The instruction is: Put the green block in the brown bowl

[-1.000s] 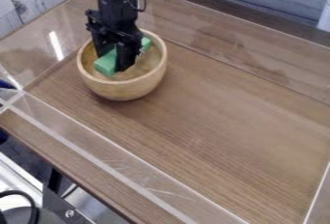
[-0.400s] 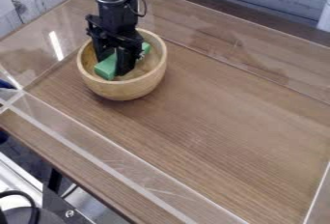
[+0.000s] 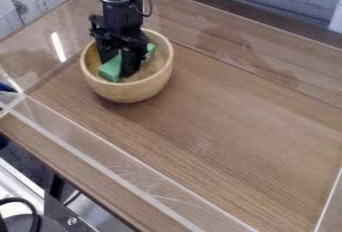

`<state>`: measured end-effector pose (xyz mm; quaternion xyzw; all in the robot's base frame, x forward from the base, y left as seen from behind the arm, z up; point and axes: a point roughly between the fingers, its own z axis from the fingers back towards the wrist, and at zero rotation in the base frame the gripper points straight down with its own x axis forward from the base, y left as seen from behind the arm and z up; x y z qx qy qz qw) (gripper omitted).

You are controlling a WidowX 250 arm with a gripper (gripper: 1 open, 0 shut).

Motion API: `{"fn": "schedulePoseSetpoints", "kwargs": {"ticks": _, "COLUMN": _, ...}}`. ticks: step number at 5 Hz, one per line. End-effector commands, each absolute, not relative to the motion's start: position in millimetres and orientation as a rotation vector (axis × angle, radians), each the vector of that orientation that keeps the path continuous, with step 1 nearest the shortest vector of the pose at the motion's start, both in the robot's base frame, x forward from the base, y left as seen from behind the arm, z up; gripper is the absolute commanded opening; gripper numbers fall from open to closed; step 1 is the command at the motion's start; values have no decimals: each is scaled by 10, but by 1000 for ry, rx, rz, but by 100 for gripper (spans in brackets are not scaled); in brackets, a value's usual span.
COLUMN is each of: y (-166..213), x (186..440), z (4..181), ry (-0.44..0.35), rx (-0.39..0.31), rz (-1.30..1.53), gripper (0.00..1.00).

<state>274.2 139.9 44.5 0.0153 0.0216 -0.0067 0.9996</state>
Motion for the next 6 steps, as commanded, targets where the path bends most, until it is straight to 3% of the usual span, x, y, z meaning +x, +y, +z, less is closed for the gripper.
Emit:
{"fn": "schedulePoseSetpoints", "kwargs": {"ticks": 1, "y": 1449, "x": 2866, "z": 597, "ry": -7, "rx": 62, "rz": -17, "gripper": 0}}
{"fn": "schedulePoseSetpoints", "kwargs": {"ticks": 6, "y": 1431, "x": 2869, "z": 578, "ry": 15, "rx": 55, "rz": -4, "gripper": 0}}
